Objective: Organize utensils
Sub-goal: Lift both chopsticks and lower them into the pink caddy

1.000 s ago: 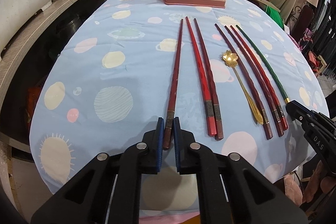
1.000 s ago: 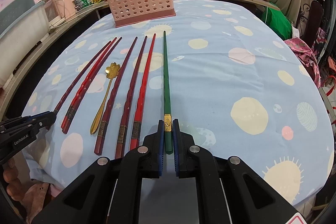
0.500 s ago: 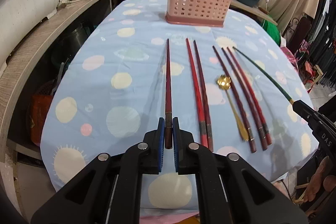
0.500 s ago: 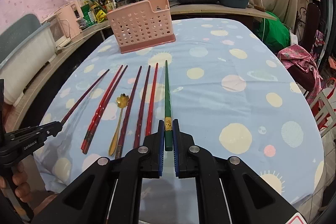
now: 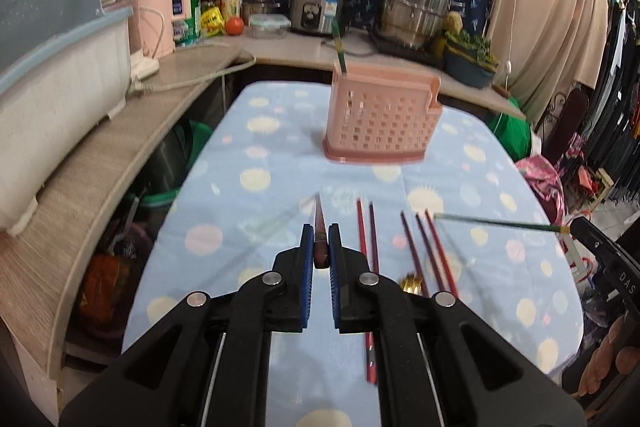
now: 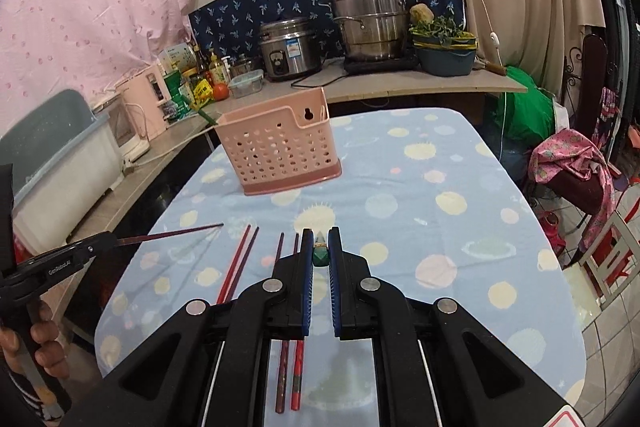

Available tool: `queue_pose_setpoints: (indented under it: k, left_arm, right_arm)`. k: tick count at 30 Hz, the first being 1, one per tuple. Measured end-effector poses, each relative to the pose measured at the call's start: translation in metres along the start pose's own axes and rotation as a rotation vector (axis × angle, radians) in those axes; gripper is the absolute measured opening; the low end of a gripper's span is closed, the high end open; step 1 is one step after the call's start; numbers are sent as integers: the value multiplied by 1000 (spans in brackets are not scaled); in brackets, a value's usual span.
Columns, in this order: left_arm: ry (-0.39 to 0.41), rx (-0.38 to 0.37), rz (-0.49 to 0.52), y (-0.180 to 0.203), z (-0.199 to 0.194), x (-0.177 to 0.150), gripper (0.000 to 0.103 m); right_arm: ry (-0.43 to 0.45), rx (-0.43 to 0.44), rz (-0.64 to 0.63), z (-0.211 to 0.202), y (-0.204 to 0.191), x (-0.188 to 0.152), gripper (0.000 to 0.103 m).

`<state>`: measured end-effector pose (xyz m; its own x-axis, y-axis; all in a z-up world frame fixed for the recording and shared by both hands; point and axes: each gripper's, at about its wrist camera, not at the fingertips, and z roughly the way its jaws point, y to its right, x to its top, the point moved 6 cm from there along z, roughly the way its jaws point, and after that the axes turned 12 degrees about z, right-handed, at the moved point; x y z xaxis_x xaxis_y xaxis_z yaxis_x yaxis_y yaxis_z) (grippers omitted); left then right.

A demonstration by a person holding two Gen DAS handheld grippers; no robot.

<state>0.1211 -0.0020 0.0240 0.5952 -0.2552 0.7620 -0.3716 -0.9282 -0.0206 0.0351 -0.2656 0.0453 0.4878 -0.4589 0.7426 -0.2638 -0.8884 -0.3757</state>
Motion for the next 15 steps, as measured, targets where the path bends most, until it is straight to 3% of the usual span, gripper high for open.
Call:
queue_pose_setpoints:
  k: [15]
  left_arm:
    - [160, 15, -8, -7, -20, 113, 7]
  right_arm:
    - [88, 41, 56, 9, -6, 79, 7]
